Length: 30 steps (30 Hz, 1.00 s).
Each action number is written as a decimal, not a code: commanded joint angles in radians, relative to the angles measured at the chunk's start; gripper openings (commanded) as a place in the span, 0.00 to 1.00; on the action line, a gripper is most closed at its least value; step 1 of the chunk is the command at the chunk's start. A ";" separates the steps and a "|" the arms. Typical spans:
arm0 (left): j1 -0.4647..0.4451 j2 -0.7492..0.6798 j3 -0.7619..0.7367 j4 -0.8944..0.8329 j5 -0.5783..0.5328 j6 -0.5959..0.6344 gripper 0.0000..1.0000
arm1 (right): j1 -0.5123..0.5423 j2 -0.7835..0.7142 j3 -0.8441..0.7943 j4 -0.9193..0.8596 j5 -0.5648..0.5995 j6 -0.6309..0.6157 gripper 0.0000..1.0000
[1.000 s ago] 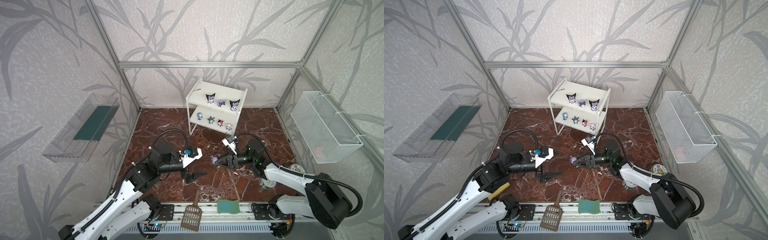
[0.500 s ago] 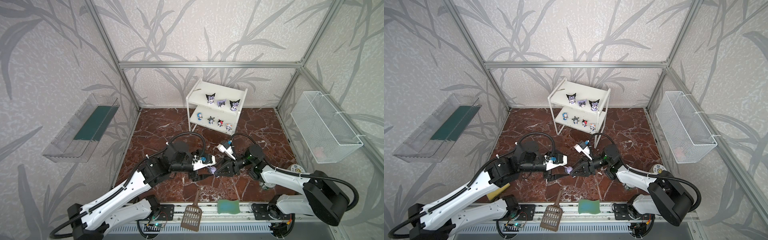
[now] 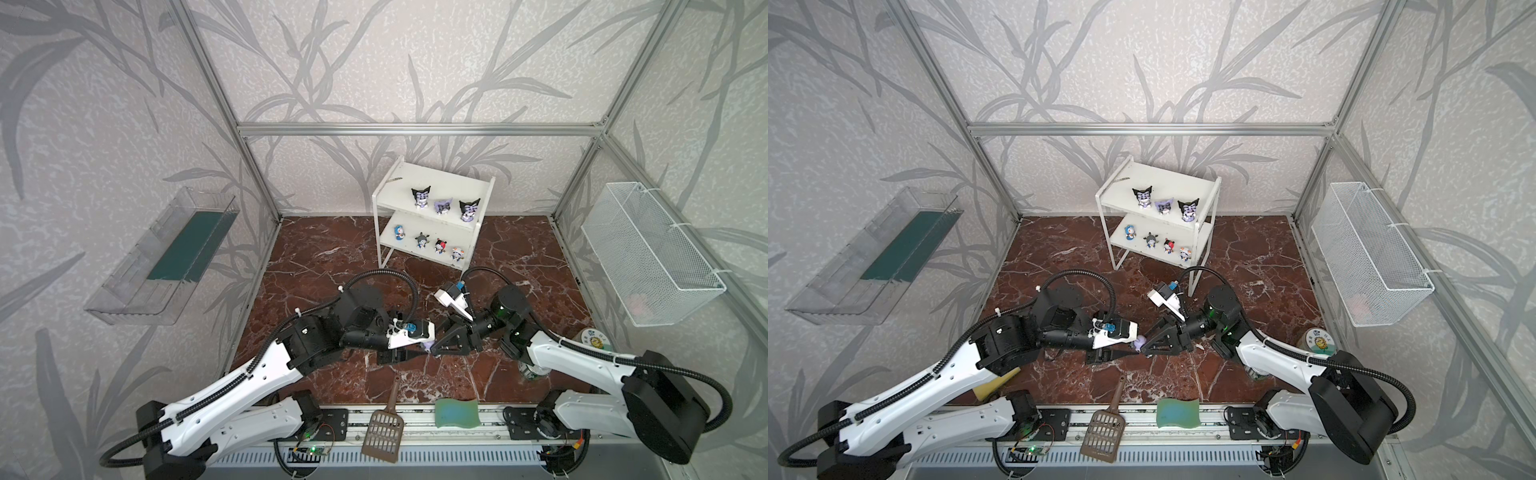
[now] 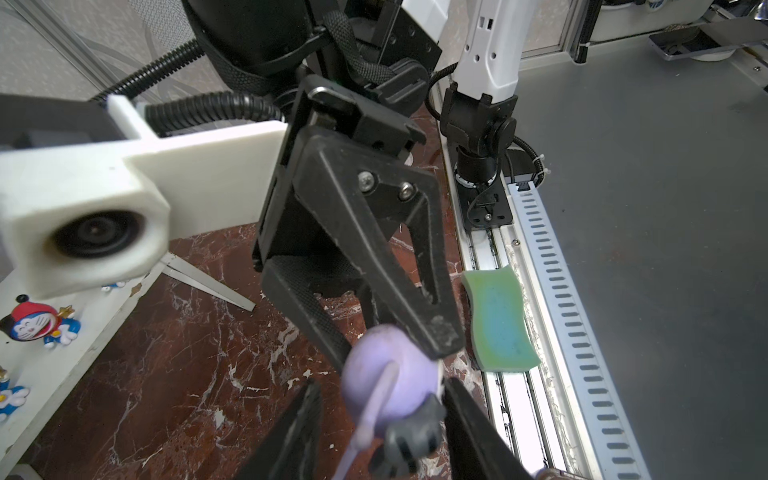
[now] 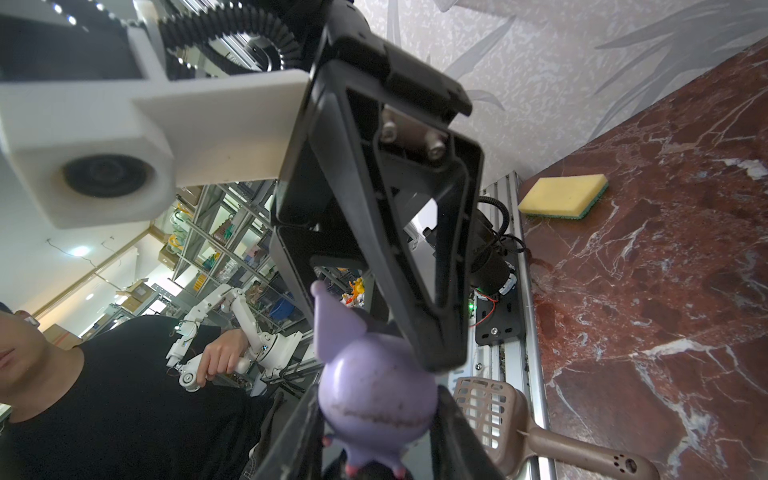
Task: Place and organize the plastic toys onto the shelf
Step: 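Close the left gripper on the purple Kuromi held by the right gripper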
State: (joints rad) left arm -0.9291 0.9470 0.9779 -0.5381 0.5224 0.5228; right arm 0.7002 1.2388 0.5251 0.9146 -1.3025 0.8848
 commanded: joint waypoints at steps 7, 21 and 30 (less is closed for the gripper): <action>-0.018 0.023 0.062 -0.029 -0.072 0.061 0.28 | 0.013 -0.028 0.039 -0.093 -0.014 -0.070 0.33; -0.017 0.059 0.211 -0.364 -0.234 0.066 0.26 | 0.182 -0.355 0.043 -0.887 0.653 -0.925 0.78; -0.019 0.093 0.289 -0.486 -0.249 0.039 0.26 | 0.507 -0.344 0.038 -0.803 1.227 -1.163 0.72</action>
State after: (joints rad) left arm -0.9478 1.0359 1.2312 -0.9489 0.2806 0.5648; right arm 1.1591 0.8871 0.5488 0.0853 -0.3305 -0.1513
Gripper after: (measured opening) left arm 0.336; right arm 0.720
